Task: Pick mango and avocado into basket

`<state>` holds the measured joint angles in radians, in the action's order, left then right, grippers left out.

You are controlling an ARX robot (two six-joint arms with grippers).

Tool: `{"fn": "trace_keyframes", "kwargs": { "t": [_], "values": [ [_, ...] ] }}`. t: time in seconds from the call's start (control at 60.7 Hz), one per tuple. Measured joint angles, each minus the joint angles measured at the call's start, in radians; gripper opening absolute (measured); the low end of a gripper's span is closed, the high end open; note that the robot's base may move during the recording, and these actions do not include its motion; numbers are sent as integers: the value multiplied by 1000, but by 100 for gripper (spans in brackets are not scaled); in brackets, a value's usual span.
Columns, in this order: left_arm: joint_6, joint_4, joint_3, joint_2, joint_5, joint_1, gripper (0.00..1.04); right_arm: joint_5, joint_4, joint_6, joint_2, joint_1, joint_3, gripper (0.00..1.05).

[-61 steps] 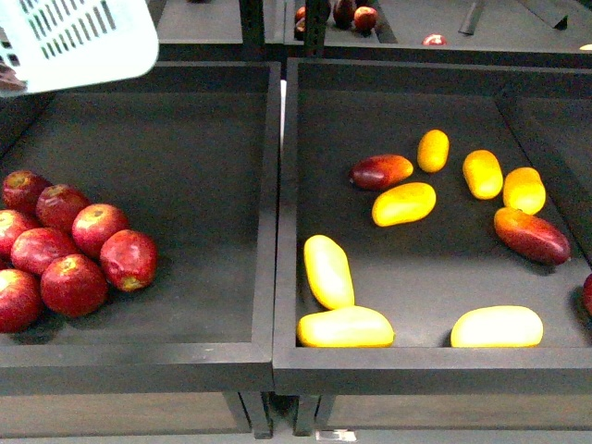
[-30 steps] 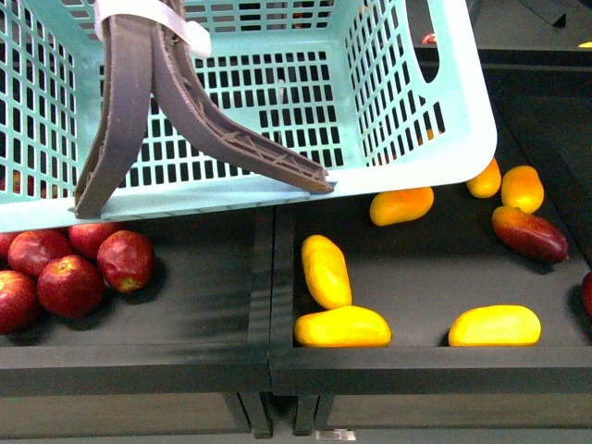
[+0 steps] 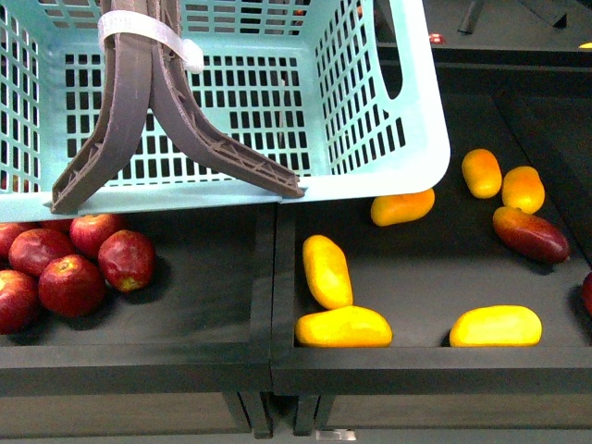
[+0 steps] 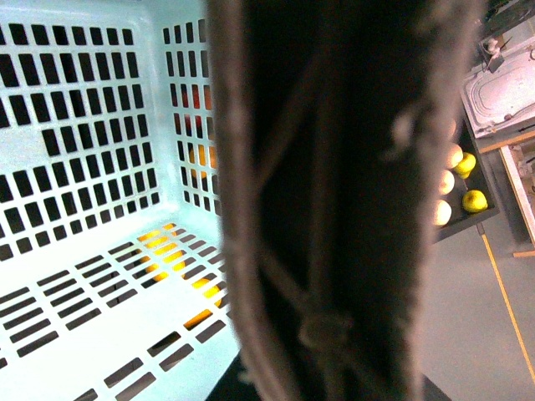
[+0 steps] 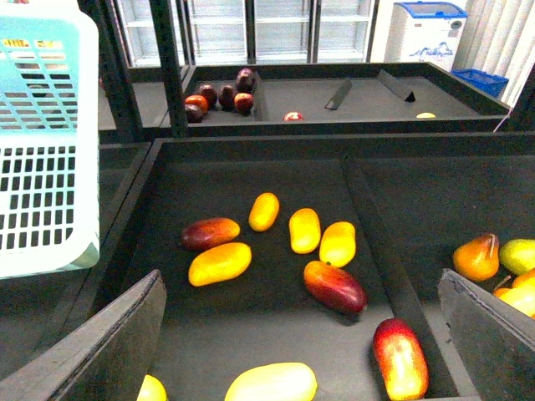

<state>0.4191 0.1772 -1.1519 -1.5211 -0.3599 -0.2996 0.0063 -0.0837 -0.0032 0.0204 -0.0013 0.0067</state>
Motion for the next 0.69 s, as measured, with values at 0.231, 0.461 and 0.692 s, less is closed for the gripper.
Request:
{"fn": "trace_keyframes", "kwargs": {
  "t": [0.231,0.461,0.692],
  "values": [
    [0,0,0,0,1,0,6,0,0,0,0,0,0,97],
    [0,0,0,0,1,0,6,0,0,0,0,0,0,97],
    [0,0,0,0,1,0,6,0,0,0,0,0,0,97]
  ]
}}
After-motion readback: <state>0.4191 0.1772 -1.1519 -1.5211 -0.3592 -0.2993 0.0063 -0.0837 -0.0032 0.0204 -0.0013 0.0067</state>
